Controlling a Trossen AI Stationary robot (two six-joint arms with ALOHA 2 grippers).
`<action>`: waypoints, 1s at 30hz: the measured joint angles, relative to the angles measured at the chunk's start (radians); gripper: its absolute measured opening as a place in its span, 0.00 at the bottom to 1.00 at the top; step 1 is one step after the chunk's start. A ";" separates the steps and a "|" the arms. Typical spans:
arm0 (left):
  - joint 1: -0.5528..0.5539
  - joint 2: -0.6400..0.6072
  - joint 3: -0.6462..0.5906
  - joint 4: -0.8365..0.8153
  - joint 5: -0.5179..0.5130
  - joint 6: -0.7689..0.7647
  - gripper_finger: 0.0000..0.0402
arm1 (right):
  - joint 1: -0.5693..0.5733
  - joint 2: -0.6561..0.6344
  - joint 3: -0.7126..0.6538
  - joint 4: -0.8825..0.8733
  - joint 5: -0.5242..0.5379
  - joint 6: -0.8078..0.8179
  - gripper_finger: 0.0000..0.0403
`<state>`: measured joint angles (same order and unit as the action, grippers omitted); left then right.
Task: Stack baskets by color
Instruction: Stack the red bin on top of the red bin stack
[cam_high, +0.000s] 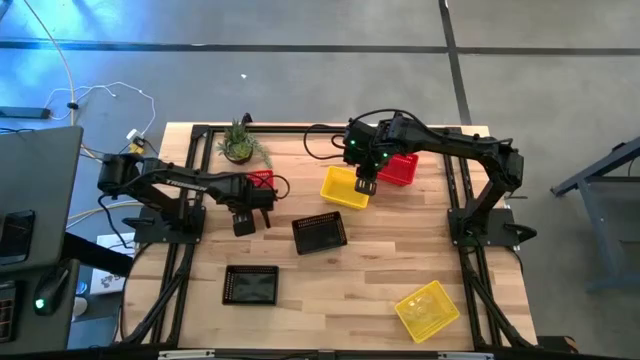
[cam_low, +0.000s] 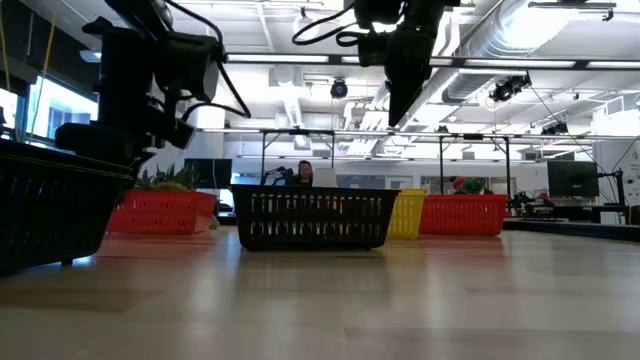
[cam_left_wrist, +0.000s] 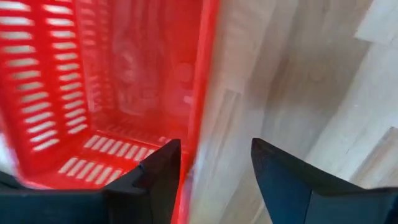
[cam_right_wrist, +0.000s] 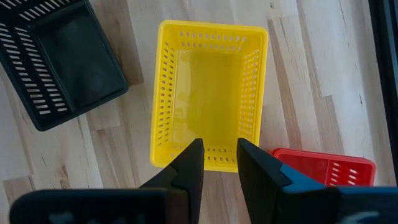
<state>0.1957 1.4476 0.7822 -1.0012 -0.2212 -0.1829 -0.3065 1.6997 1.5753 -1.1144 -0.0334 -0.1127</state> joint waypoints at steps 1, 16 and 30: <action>0.001 0.006 0.000 0.001 0.007 0.000 0.43 | 0.000 0.000 0.000 -0.002 0.000 0.000 0.21; -0.009 0.022 0.000 0.007 0.000 0.100 0.02 | 0.000 0.000 0.000 0.019 0.000 0.008 0.21; -0.138 0.022 0.038 0.022 -0.057 0.100 0.00 | 0.003 0.000 0.000 0.139 -0.001 0.028 0.21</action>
<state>0.0575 1.4700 0.8200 -0.9791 -0.2781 -0.0826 -0.3039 1.6997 1.5753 -0.9755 -0.0340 -0.0846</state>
